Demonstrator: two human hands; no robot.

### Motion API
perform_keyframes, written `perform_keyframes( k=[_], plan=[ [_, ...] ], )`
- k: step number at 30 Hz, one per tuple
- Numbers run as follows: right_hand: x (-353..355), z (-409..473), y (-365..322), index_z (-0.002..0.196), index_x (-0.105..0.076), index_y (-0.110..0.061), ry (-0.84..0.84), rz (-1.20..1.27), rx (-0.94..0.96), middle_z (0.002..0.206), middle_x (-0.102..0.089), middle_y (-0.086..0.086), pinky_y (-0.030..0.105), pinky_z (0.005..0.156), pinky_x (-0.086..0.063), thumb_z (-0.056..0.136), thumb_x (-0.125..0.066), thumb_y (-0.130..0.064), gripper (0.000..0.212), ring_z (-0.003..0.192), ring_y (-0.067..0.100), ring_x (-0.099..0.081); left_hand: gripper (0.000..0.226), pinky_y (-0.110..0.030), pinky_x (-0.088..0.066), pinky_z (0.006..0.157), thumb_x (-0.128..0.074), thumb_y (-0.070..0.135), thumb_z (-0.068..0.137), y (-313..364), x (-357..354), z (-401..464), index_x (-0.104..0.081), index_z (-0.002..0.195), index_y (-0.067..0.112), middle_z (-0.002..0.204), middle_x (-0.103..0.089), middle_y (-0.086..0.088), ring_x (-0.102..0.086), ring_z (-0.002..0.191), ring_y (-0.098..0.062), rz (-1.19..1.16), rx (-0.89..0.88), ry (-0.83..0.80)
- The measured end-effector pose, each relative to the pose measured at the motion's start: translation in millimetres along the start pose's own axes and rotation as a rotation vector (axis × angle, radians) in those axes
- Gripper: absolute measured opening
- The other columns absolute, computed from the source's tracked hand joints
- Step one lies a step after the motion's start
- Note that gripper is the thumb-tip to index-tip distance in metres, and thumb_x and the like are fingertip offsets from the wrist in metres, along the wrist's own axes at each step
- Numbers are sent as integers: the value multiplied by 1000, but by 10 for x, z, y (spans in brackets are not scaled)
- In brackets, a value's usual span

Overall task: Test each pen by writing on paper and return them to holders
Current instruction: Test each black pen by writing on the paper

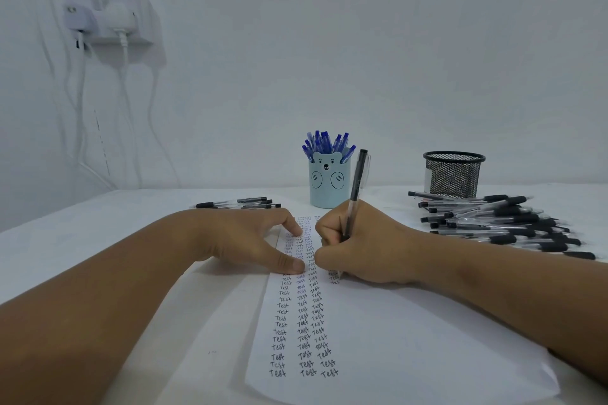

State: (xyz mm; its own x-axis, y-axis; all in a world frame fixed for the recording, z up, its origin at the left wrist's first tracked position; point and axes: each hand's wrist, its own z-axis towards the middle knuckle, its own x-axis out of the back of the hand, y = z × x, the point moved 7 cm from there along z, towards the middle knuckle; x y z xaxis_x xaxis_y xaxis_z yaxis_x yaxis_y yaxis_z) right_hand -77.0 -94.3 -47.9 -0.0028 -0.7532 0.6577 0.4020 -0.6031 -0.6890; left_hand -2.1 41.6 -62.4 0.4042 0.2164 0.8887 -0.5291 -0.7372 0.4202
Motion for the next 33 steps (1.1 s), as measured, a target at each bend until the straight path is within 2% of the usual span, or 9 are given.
perform_keyframes(
  k=[8, 13, 19, 27, 33],
  plan=[
    [-27, 3, -6, 48, -35, -14, -44, 15, -10, 49, -34, 10, 21, 47, -29, 79, -64, 5, 46, 46, 15, -31, 83, -37, -26, 120, -77, 78, 47, -26, -7, 7, -51, 122, 53, 149, -39, 22, -34, 142, -8, -19, -2, -7],
    [3, 4, 16, 48, -35, -15, -10, 52, -9, 48, -32, 5, 21, 46, -27, 79, -63, 5, 47, 44, 13, -28, 84, -35, -27, 119, -77, 78, 49, -18, -3, 8, -51, 124, 53, 151, -37, 21, -34, 141, -7, -8, -9, -5],
    [-23, 11, 6, 48, -35, -16, -24, 36, -7, 47, -33, 4, 22, 47, -28, 79, -65, 4, 48, 45, 13, -29, 83, -38, -26, 121, -77, 80, 46, -44, -4, 21, -51, 121, 54, 151, -38, 22, -34, 142, -7, -9, -10, -5],
    [-24, 12, -9, 48, -33, -17, -22, -3, -4, 51, -33, 10, 25, 50, -29, 78, -65, 3, 48, 49, 17, -32, 80, -41, -26, 121, -78, 82, 47, -47, -8, 32, -51, 118, 57, 149, -41, 22, -36, 140, -8, -18, -24, -4],
    [-16, 16, 22, 49, -35, -16, -16, 34, -24, 49, -35, 9, 21, 47, -31, 80, -65, 3, 47, 46, 15, -34, 81, -39, -26, 121, -78, 80, 49, -39, -2, 22, -51, 121, 54, 151, -39, 20, -35, 141, -8, -13, -16, -1]
  ],
)
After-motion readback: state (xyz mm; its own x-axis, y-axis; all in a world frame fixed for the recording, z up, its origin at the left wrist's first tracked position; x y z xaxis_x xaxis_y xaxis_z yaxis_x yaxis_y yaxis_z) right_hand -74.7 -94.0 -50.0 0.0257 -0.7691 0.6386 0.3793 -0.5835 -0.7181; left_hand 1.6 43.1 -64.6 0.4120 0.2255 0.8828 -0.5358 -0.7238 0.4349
